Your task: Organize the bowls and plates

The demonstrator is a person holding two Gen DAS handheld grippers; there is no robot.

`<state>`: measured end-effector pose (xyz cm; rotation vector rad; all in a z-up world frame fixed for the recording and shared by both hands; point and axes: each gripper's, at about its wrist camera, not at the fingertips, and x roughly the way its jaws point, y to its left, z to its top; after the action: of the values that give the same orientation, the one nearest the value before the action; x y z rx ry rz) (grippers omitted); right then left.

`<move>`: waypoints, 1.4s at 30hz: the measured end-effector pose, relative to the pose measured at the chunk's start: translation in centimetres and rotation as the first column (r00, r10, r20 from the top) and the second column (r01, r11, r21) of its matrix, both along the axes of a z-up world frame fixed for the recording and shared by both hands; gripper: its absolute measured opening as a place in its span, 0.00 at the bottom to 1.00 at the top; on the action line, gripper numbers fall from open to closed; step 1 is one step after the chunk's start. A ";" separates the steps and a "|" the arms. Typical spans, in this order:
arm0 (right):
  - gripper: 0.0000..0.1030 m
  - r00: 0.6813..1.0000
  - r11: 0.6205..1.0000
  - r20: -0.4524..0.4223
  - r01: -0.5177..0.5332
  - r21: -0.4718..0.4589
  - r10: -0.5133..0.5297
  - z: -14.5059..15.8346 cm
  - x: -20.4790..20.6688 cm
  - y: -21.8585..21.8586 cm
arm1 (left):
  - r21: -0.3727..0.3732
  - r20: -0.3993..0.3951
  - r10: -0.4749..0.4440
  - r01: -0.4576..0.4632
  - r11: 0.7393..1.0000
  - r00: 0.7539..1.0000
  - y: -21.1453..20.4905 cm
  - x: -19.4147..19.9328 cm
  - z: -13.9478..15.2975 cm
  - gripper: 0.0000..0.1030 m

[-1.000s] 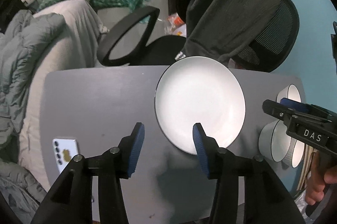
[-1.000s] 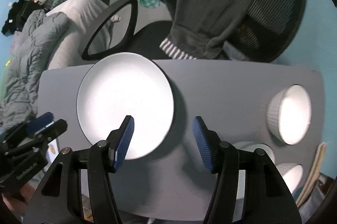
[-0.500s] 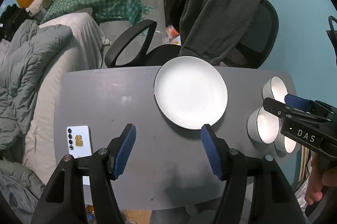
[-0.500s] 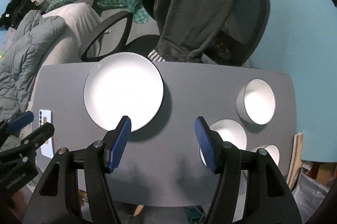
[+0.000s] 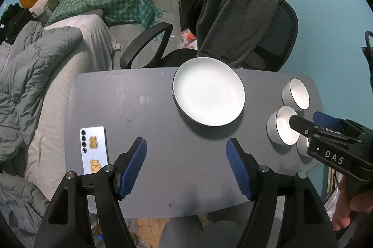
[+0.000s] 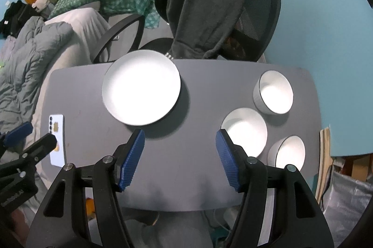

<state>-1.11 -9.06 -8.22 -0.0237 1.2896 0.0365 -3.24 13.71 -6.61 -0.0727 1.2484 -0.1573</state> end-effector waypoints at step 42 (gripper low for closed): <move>0.61 0.989 0.990 0.029 0.144 0.002 -0.144 2.1 -1.8 -4.7 | -0.024 0.100 -0.176 0.179 0.984 0.979 -5.1 1.2 3.8 0.70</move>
<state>-2.92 -13.75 -6.16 0.0685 1.2590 -0.0870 -2.05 8.63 -2.79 0.0185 1.1539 -0.3326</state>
